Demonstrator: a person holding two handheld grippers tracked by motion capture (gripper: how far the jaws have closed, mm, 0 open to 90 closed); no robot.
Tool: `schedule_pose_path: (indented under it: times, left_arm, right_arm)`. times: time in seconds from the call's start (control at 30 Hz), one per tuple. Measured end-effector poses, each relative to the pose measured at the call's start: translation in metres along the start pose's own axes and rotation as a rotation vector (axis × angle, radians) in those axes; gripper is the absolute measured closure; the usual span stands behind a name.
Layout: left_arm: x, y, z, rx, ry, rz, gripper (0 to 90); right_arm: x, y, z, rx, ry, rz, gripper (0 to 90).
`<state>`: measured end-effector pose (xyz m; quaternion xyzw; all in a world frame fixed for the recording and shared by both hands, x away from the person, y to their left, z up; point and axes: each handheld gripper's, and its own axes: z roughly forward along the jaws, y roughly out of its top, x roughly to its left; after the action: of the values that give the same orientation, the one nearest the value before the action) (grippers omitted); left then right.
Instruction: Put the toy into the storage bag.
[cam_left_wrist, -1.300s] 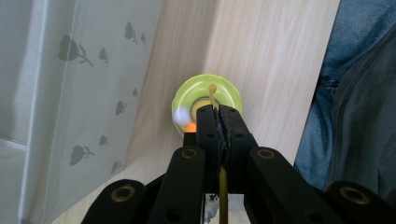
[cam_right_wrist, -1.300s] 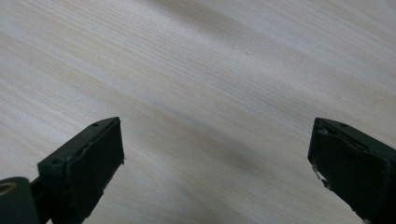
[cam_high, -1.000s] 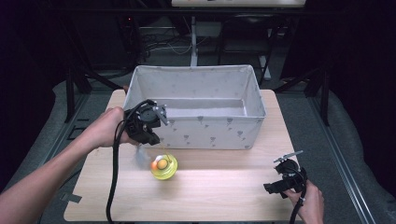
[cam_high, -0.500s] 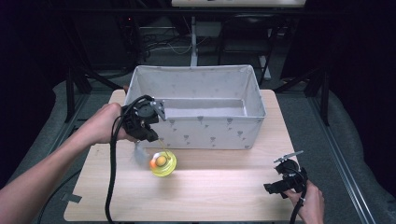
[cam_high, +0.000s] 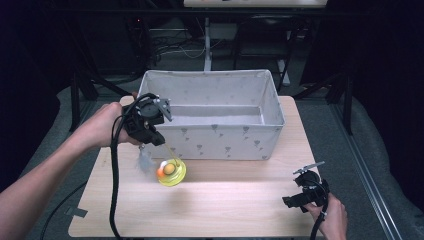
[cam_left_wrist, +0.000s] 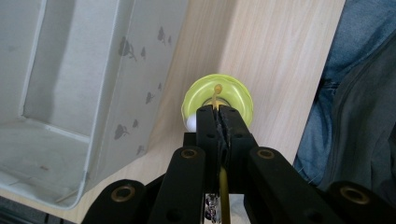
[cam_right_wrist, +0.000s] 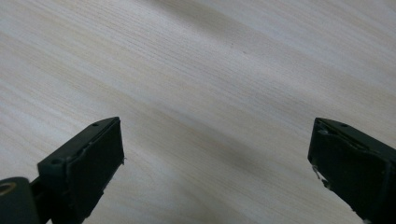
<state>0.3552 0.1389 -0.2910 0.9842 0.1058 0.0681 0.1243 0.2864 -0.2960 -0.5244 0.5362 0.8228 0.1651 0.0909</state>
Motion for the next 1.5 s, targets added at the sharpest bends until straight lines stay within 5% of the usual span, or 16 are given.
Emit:
schedule_pose_path:
  times: [0.37, 1.03, 1.5]
  left_arm:
    - [0.005, -0.002, -0.017, -0.003, 0.019, -0.014, 88.1]
    - [0.017, 0.004, -0.037, 0.064, 0.03, -0.027, 88.1]
    - [0.019, 0.017, -0.069, 0.079, 0.063, -0.018, 88.1]
  right_arm:
    - [-0.001, 0.0, -0.001, 0.008, -0.005, -0.008, 3.2]
    - [0.0, -0.001, -0.001, 0.005, -0.016, -0.007, 2.9]
    - [0.001, 0.0, -0.002, 0.009, -0.019, -0.006, 2.7]
